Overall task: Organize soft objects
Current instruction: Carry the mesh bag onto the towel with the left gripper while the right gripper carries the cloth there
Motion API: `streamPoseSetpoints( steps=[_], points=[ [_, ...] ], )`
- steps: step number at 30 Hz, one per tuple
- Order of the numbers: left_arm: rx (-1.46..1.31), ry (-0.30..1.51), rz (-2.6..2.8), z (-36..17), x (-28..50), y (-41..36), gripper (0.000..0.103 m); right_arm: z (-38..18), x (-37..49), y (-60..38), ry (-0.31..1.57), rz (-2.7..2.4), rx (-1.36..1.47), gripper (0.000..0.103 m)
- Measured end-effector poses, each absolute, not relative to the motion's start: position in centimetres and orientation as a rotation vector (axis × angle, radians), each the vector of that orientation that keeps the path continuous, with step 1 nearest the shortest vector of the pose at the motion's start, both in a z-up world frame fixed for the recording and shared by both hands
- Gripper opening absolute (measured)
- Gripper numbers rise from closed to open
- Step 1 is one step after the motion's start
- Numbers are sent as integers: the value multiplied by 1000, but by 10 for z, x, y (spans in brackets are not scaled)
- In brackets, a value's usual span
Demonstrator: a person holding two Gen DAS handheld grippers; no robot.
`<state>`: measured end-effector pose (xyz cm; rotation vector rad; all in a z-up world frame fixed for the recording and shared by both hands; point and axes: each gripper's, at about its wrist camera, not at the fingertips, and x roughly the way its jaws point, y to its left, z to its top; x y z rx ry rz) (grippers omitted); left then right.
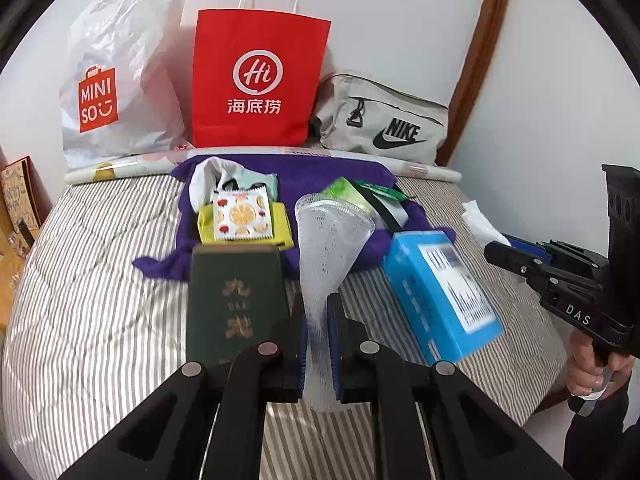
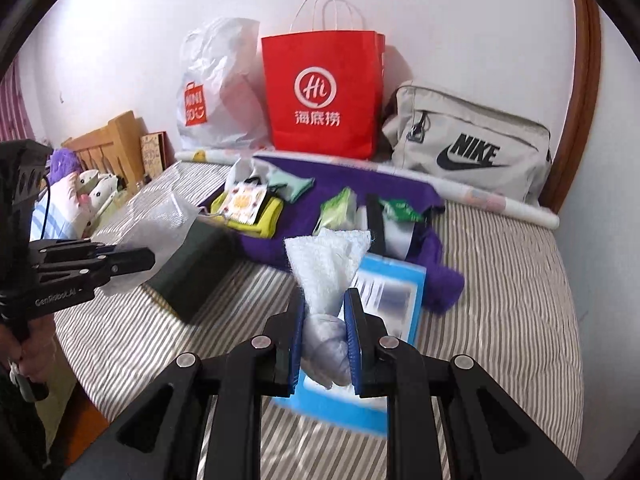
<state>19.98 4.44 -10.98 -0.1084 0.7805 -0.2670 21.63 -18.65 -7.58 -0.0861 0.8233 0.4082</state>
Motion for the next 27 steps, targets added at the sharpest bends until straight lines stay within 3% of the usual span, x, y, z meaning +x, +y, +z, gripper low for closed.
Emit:
streamPoseSetpoints(
  steps=[27],
  points=[
    [-248,941,-270,-132,361,53,10,-101,380,-169,935,409,-50,20]
  ],
)
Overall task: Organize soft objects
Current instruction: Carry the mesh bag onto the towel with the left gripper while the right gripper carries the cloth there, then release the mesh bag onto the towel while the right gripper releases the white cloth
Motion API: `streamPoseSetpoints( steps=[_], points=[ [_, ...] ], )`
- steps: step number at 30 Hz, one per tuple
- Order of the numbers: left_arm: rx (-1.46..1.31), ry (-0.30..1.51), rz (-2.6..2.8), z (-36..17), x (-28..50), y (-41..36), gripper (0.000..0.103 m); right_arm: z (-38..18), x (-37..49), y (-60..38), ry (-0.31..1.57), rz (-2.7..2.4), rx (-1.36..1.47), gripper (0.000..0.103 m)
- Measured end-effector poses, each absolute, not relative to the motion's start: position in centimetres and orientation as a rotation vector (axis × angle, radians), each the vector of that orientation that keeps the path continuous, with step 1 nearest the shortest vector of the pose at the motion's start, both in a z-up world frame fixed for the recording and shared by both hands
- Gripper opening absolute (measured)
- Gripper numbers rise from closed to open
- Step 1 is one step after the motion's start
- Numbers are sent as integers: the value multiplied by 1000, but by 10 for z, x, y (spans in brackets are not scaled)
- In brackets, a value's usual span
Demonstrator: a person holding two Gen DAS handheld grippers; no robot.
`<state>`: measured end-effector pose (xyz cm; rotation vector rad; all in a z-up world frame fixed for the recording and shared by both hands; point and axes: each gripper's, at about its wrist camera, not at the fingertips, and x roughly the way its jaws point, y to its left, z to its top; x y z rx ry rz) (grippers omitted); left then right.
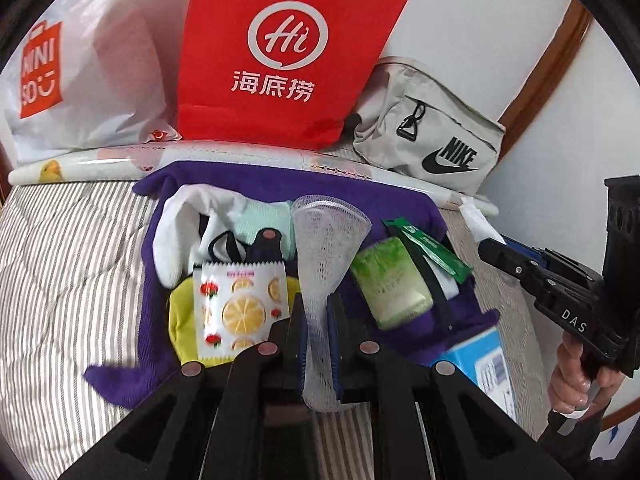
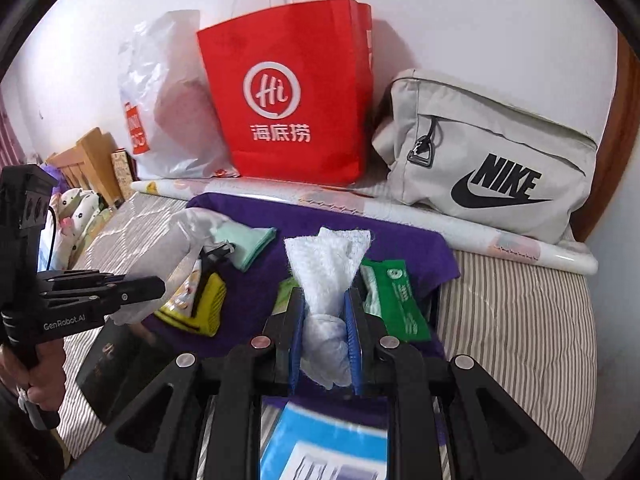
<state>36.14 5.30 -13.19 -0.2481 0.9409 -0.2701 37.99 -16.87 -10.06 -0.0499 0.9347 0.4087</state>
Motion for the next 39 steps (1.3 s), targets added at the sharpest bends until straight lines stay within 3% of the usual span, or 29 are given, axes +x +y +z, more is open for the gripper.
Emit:
streamPoseSetpoints(
  steps=[28,32,34,39],
  points=[
    [-222,1059,-256,-168,425,39,11,-158,436,-144,1111,409,-84,21],
    [-235,1068,-275,-167,427,39,22,-158,438,-144,1112,403,-82,29],
    [-229,1074,-286,-165,427,37,31,-156,438,-144,1104,404,-82,48],
    [-179,1031,-267,-152,421,33,64,-141,429,-141,1051,411,-112,68]
  ],
)
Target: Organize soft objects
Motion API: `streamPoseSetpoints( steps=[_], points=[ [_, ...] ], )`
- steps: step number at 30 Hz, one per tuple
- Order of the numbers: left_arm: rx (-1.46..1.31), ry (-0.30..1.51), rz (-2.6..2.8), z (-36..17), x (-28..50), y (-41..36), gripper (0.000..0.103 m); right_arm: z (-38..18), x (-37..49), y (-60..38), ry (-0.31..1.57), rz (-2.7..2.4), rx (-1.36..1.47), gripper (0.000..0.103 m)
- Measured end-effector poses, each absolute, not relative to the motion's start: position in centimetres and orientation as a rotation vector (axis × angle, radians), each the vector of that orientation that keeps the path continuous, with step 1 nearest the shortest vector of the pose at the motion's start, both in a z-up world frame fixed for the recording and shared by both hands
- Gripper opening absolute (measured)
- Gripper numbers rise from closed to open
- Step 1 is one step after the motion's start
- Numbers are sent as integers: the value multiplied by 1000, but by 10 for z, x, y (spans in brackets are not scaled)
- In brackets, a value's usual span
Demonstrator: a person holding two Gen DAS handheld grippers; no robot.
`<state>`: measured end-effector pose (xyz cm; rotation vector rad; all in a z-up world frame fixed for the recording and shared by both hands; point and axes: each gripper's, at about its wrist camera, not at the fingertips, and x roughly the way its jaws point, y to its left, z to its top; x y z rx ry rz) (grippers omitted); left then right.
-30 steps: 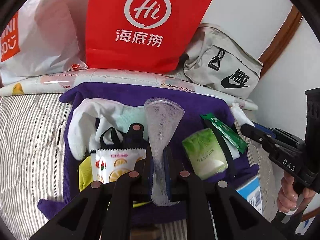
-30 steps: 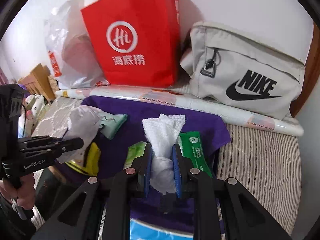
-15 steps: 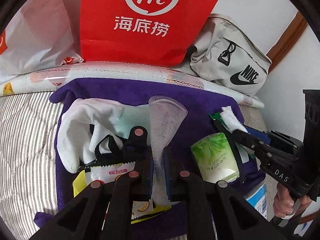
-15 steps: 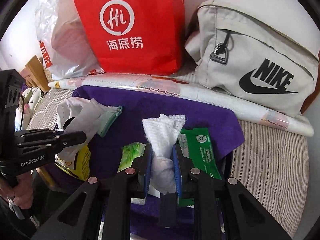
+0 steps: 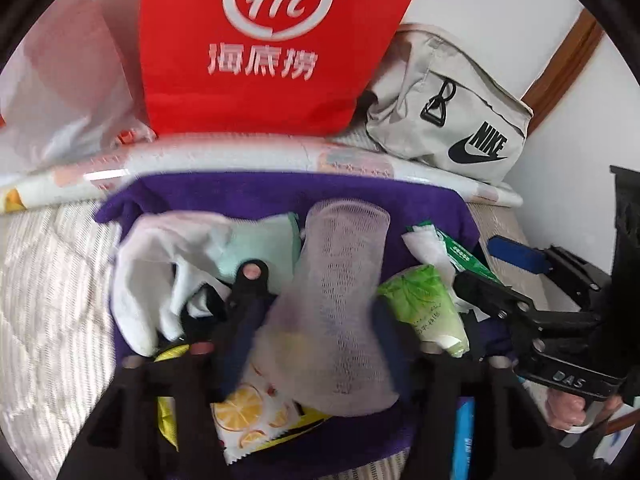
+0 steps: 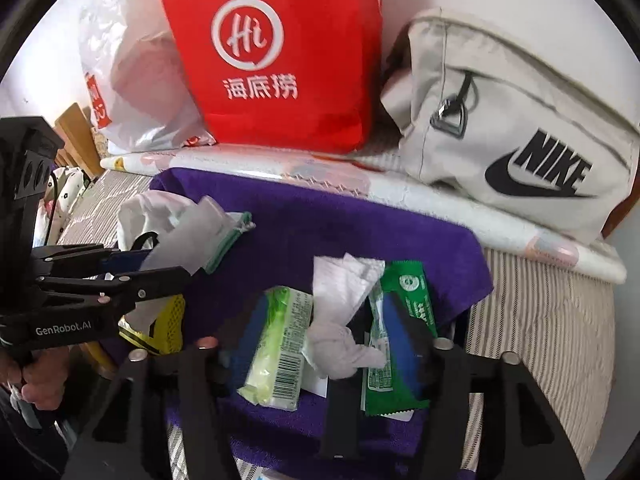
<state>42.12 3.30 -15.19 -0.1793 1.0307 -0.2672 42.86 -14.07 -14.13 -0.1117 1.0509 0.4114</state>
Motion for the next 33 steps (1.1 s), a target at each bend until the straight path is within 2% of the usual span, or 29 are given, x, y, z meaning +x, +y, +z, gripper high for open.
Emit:
streamPoseSetpoints(
  steps=[5,13,16,21,24,26,30,33],
  points=[
    [-143,1003,-248,-138,415,34,70,-126,419,-139,1026,420,-117,68],
    [-160,990,-215,-113,391,45,70,-95,394,-144,984,417,-116,68],
    [-154,973,-204,-100,373,45,71,-81,380,-148,968,399,-107,68],
    [-160,953,-198,-80,338,42,80,-58,347,-157,925,375,-62,68],
    [-149,929,-199,-65,312,39,80,-41,323,-159,893,361,-65,69],
    [-145,914,-206,-55,295,37,82,-29,303,-161,867,358,-63,71],
    [-152,877,-208,-37,254,34,88,-6,269,-170,836,330,-23,82],
    [-150,856,-198,-28,226,32,88,10,238,-178,809,326,26,87]
  ],
)
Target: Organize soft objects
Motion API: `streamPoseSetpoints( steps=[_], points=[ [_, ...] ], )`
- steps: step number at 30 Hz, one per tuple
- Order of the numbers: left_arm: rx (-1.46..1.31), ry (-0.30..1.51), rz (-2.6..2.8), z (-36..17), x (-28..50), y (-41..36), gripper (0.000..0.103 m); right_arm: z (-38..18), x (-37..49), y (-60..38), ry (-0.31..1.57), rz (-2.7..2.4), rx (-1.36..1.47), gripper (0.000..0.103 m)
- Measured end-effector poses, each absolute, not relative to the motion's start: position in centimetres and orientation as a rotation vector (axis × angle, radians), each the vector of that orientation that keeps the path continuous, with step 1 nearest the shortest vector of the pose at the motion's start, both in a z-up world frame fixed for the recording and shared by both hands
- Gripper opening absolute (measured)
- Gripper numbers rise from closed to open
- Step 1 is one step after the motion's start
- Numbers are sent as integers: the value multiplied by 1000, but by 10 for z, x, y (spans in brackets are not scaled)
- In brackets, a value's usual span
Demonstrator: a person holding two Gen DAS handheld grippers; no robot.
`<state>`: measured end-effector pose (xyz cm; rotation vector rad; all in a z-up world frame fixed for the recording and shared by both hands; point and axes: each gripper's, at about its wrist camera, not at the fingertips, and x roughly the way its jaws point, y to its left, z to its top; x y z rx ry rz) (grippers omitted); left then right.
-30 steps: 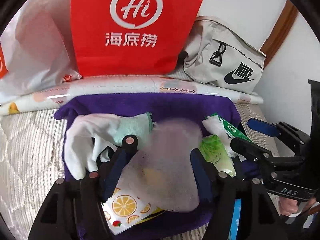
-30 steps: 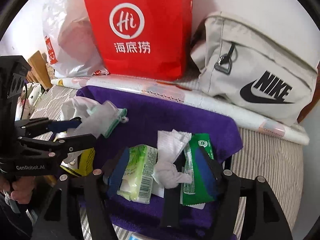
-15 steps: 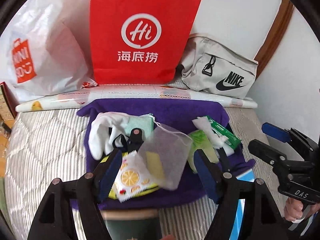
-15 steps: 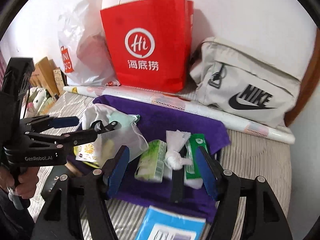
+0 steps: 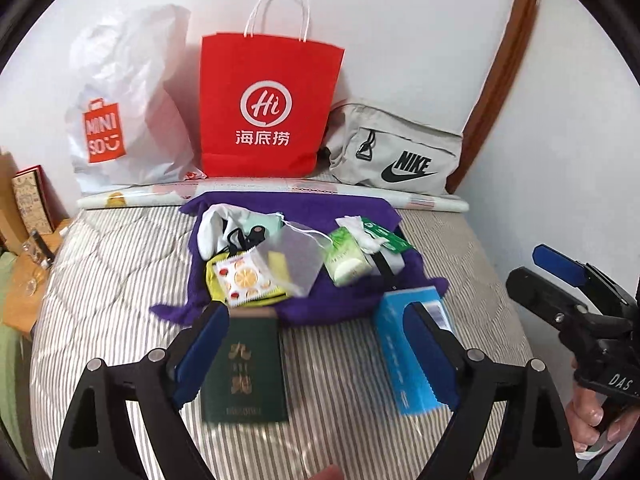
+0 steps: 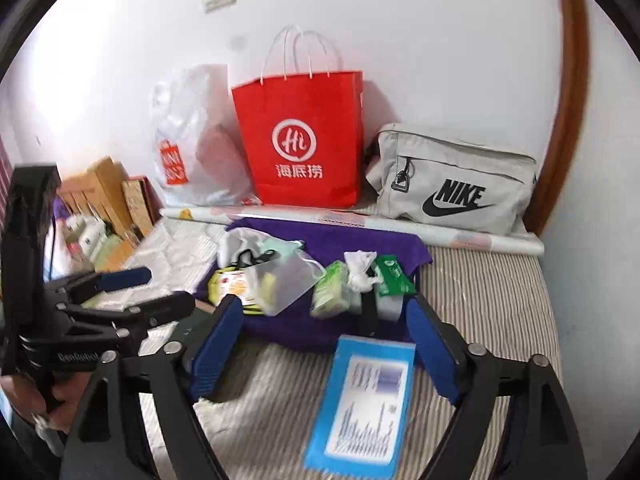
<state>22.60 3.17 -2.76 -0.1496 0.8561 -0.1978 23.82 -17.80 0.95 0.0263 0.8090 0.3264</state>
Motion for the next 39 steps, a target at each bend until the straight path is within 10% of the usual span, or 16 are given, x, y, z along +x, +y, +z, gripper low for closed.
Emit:
streamPoseSetpoints(
  steps=[39],
  points=[
    [-12,671,-31,19,23,-9,98,40,50,-201,744,261,48,101]
  ],
)
